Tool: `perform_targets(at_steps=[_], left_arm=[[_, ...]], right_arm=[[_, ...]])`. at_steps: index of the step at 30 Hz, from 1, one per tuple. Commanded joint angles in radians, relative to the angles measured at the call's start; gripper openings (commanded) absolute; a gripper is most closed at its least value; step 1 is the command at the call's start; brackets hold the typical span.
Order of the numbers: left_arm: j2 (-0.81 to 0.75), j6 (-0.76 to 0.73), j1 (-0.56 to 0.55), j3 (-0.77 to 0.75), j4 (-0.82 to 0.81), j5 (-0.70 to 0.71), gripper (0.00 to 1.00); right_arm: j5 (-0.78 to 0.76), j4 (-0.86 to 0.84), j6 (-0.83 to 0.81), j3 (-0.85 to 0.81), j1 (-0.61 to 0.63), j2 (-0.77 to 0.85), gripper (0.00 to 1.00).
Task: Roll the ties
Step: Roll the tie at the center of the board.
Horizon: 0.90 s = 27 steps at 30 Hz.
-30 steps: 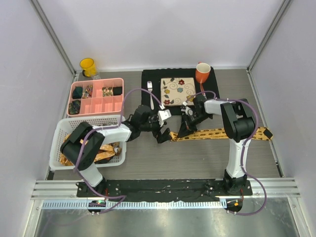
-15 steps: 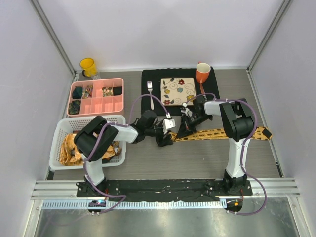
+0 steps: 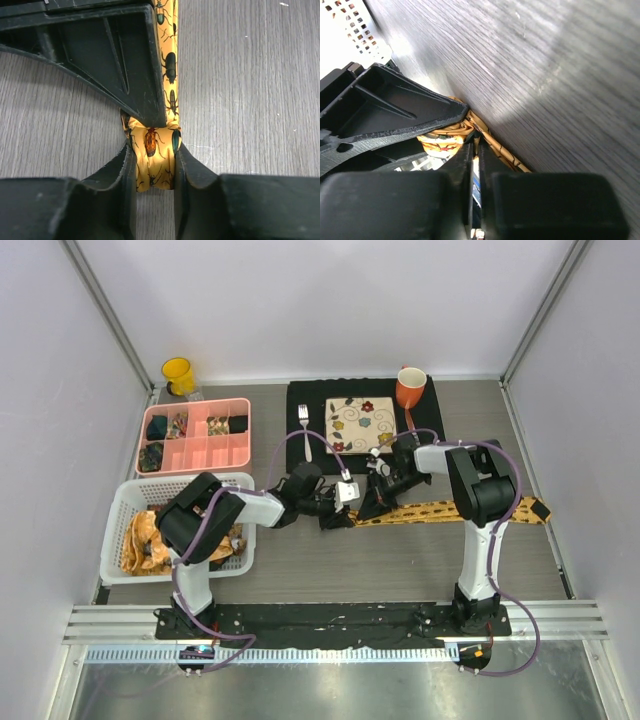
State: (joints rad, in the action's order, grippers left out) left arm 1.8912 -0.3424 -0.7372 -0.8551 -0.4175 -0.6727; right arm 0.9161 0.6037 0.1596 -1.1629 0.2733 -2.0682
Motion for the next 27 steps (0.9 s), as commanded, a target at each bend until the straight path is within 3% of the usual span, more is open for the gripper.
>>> perform_targets(at_steps=[1, 6, 9, 12, 15, 16, 19, 24, 27], left_arm=[[-0.027, -0.055, -0.005, -0.021, 0.071, -0.008, 0.19], [-0.032, -0.078, -0.005, -0.009, 0.111, -0.004, 0.16], [-0.029, -0.086, -0.005, -0.013, 0.12, 0.001, 0.16], [-0.02, -0.087, -0.005, -0.027, 0.132, 0.01, 0.16], [-0.026, -0.073, -0.004, -0.03, 0.123, 0.03, 0.28], [-0.027, -0.067, -0.001, -0.027, 0.118, 0.028, 0.4], [-0.049, -0.038, 0.01, -0.013, 0.086, 0.019, 0.47], [-0.044, 0.002, 0.01, -0.031, 0.053, -0.022, 0.45], [-0.034, 0.02, 0.002, -0.055, 0.039, -0.031, 0.33]], right_arm=[[-0.137, -0.038, -0.023, 0.046, -0.014, 0.017, 0.18], [-0.06, -0.036, -0.02, 0.048, -0.04, 0.054, 0.24], [-0.016, -0.041, -0.02, 0.037, -0.039, 0.039, 0.2], [-0.02, -0.041, -0.026, 0.029, -0.031, 0.017, 0.06], [-0.081, -0.027, -0.046, 0.022, -0.025, 0.002, 0.01], [-0.103, -0.027, -0.046, 0.022, -0.023, -0.001, 0.01], [-0.175, -0.018, -0.06, 0.022, -0.022, -0.018, 0.01], [-0.258, -0.024, -0.052, 0.02, -0.016, -0.041, 0.01], [-0.279, -0.027, -0.046, 0.014, -0.013, -0.05, 0.01]])
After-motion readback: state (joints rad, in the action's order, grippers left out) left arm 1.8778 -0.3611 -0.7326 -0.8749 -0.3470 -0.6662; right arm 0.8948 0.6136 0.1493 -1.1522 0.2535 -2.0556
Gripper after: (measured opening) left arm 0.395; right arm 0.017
